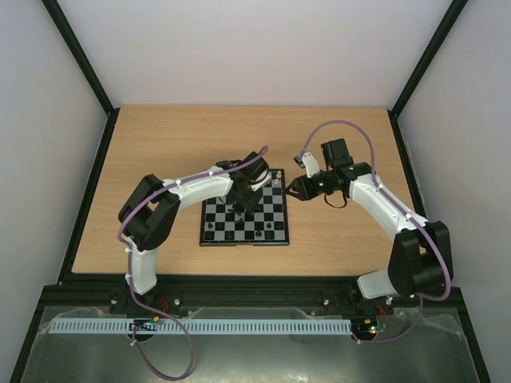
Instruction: Set up the chess pieces on the board
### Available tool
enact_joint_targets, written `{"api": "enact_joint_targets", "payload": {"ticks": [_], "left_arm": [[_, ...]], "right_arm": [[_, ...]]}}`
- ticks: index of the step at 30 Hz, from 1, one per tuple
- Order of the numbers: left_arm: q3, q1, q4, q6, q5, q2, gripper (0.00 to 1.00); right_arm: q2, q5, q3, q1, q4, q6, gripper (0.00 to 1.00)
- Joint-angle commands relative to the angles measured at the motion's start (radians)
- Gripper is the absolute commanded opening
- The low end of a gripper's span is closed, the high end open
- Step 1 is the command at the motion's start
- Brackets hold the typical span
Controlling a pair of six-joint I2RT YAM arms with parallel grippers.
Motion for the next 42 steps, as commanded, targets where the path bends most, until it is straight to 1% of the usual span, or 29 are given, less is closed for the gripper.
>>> {"api": "enact_joint_targets", "payload": {"ticks": [1, 6, 12, 14, 18, 21, 23, 27, 30, 33, 36, 39, 42], "left_arm": [[0.045, -0.011, -0.064, 0.077, -0.033, 0.038, 0.35], [0.091, -0.018, -0.080, 0.086, -0.036, 0.078, 0.36], [0.063, -0.027, -0.031, 0.099, -0.044, 0.009, 0.36], [0.039, -0.028, -0.006, 0.124, -0.004, -0.030, 0.36], [-0.009, -0.038, 0.027, 0.172, 0.121, -0.078, 0.36], [-0.028, -0.053, 0.030, 0.187, 0.137, -0.085, 0.36], [-0.028, -0.066, 0.026, 0.162, 0.099, -0.090, 0.36], [-0.031, -0.079, -0.015, 0.018, -0.018, -0.133, 0.35], [-0.070, -0.081, -0.057, -0.088, -0.036, -0.187, 0.33], [-0.141, -0.110, -0.050, -0.060, -0.021, -0.239, 0.34], [-0.183, -0.129, -0.024, -0.007, -0.033, -0.247, 0.38], [-0.183, -0.130, 0.017, 0.028, -0.037, -0.218, 0.40], [-0.140, -0.129, 0.043, 0.054, -0.035, -0.169, 0.40]], "right_arm": [[-0.031, -0.014, -0.014, -0.008, 0.000, -0.016, 0.33], [-0.038, -0.016, -0.018, -0.017, 0.002, -0.019, 0.33], [-0.036, -0.026, -0.020, -0.030, 0.003, -0.020, 0.33], [-0.036, -0.028, -0.020, -0.030, 0.003, -0.022, 0.33], [-0.035, -0.031, -0.021, -0.032, 0.003, -0.023, 0.33], [-0.037, -0.029, -0.022, -0.033, 0.003, -0.025, 0.33], [-0.036, -0.032, -0.024, -0.034, 0.003, -0.026, 0.33], [-0.037, -0.036, -0.023, -0.036, 0.002, -0.028, 0.33], [-0.037, -0.035, -0.024, -0.037, 0.003, -0.028, 0.33], [-0.030, -0.042, -0.024, -0.036, 0.003, -0.030, 0.33], [-0.026, -0.046, -0.024, -0.036, 0.002, -0.031, 0.33], [-0.029, -0.043, -0.024, -0.037, 0.001, -0.033, 0.33], [-0.035, -0.038, -0.025, -0.038, 0.001, -0.033, 0.33]]}}
